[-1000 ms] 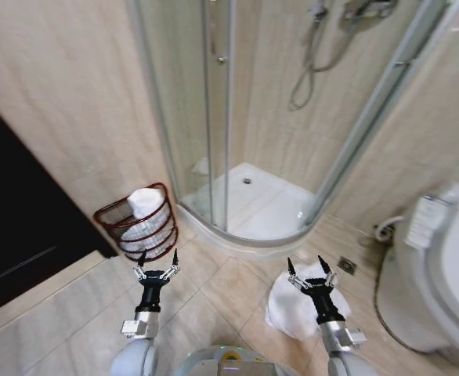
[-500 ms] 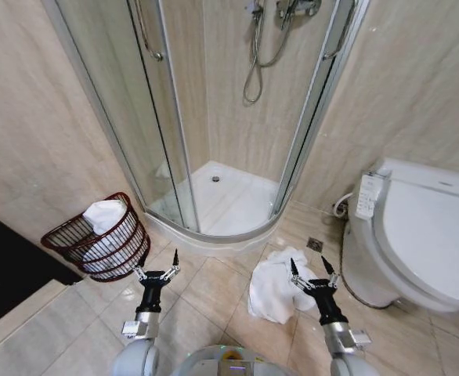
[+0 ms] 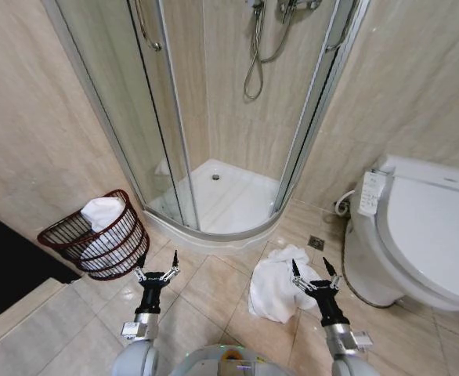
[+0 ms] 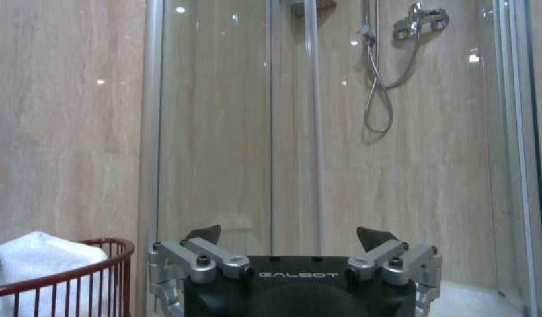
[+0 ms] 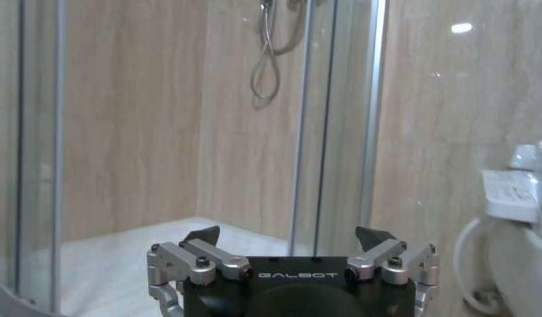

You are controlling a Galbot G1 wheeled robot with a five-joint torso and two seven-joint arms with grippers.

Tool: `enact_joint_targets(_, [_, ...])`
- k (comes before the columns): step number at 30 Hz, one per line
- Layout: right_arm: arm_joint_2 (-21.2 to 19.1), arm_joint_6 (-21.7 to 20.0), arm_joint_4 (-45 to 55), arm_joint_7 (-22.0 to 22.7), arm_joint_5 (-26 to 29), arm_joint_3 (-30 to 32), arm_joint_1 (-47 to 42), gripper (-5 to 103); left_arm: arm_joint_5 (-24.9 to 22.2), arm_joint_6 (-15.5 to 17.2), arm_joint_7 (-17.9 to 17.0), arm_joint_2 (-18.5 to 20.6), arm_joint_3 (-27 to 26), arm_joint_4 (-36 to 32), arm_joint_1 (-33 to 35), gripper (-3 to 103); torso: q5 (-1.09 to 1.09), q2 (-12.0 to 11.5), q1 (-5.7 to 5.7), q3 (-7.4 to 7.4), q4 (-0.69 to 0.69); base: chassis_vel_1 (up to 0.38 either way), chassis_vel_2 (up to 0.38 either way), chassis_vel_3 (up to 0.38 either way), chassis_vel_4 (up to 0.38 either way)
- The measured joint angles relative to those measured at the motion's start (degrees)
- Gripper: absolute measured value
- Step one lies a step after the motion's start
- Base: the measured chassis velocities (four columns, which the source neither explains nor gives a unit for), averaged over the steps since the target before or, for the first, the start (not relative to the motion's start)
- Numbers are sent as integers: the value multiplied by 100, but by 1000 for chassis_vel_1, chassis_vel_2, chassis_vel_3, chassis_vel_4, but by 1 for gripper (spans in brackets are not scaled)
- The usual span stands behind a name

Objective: Discard the used towel into the hamper.

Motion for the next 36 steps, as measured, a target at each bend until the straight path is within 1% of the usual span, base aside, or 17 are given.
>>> enact_joint_targets(2, [0,-34,7,80,-7,-2,-15,100,5,0,2,6,8,10,-4,100,0,-32,-11,-22,0,0,0,0,0])
enact_joint_targets(5, [0,-82,29,317,7,77,-15,100,55,-14,5,78,9,160,-110,100,0,-141,-37,-104,0,0,0,0,0])
enact_joint_targets(8, [0,-114,40,354,26,124,-23,100,80,-23,6,86,-16,252,-182,100,0,-176,-47,-130,0,0,0,0,0])
enact_joint_targets(10, [0,-309,44,384,99,218,-106,100,-33,104,12,63,-44,403,-333,100,0,-256,-69,-186,-1,0,0,0,0])
enact_joint_targets(11, [0,-309,44,384,99,218,-106,100,-33,104,12,63,-44,403,-333,100,0,-256,-69,-186,-1,0,0,0,0])
enact_joint_targets(13, [0,-571,-7,540,180,245,-160,100,-219,240,99,70,-34,415,-375,100,0,-317,-84,-234,-1,0,0,0,0])
enact_joint_targets(15, [0,-685,-82,649,176,274,-148,100,-298,282,171,78,-25,416,-394,100,0,-353,-92,-262,-1,0,0,0,0])
enact_joint_targets(16, [0,-808,-186,820,125,303,-86,100,-303,304,233,93,-32,419,-431,100,0,-383,-98,-286,-3,0,0,0,0])
enact_joint_targets(17, [0,-808,-186,820,125,303,-86,100,-303,304,233,93,-32,419,-431,100,0,-383,-98,-286,-3,0,0,0,0])
enact_joint_targets(19, [0,-932,-277,991,91,317,6,100,-174,376,268,103,-73,418,-464,100,0,-398,-102,-298,-3,0,0,0,0])
enact_joint_targets(21, [0,-1169,-482,1167,120,354,229,100,-49,465,279,152,-122,416,-521,100,0,-409,-103,-306,0,0,0,0,0])
enact_joint_targets(23, [0,-1186,-575,1178,122,371,314,100,-74,491,278,184,-126,416,-527,100,0,-409,-103,-307,2,0,0,0,0])
enact_joint_targets(25, [0,-1154,-702,1153,101,392,386,100,-154,518,276,239,-127,421,-515,100,0,-409,-103,-307,0,0,0,0,0])
enact_joint_targets(27, [0,-1055,-883,985,-2,397,431,100,-245,523,274,323,-129,452,-461,100,1,-406,-103,-304,0,0,0,0,0])
enact_joint_targets(28, [0,-1055,-883,985,-2,397,431,100,-245,523,274,323,-129,452,-461,100,1,-406,-103,-304,0,0,0,0,0])
enact_joint_targets(31, [0,-1029,-1017,624,-153,370,385,100,-260,477,264,397,-120,534,-412,100,0,-395,-101,-298,0,0,0,0,0])
enact_joint_targets(36, [0,-972,-1109,580,-265,358,433,100,-294,458,244,468,-113,539,-383,100,0,-386,-98,-292,0,-16,21,9,-20])
